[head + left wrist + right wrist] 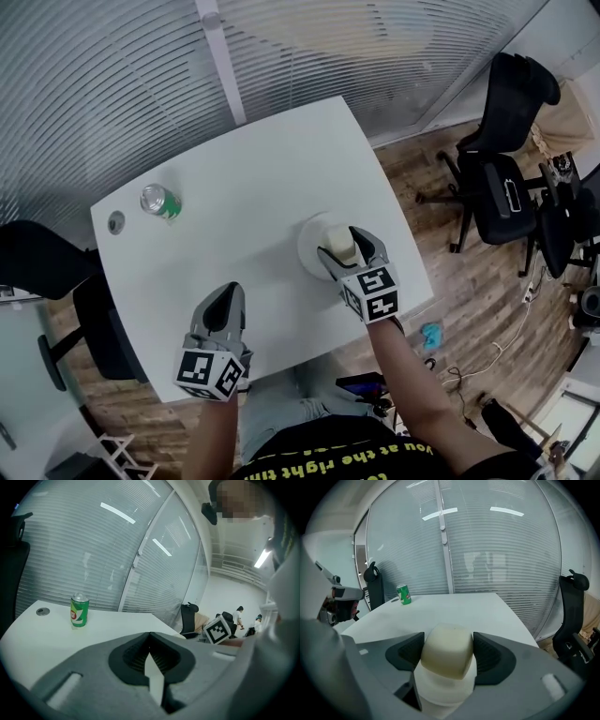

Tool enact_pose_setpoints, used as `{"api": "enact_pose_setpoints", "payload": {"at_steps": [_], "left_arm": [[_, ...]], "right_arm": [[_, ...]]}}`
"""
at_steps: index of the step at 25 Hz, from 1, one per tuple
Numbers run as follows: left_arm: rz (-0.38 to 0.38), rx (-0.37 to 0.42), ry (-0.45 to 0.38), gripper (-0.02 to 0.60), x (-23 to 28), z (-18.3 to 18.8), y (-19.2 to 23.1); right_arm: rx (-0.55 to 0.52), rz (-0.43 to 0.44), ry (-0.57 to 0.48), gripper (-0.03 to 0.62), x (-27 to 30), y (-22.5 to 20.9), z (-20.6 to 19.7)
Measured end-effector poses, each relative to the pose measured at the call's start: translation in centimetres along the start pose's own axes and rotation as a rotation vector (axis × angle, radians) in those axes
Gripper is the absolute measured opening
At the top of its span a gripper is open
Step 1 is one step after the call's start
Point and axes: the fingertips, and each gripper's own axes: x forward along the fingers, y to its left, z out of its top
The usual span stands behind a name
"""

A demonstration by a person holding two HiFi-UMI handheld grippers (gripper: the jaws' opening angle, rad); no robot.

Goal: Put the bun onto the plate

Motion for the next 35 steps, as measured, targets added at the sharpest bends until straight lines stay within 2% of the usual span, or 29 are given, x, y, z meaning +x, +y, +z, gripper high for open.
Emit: {"api": "enact_pose_setpoints", "payload": {"at_steps": [18,35], "left_arm": [[0.016,-0.012,0.034,0.001,-0.6,-1.3,1.2],[0.010,-0.017,0.036,0.000,-0.4,-1.2,1.5]], "right_arm": [[-0.007,-0.009,0.058,0.334,2.2,0.0,-2.8],[-0.072,-0.024,0.114,0.339,3.0,0.2,-3.5]]}}
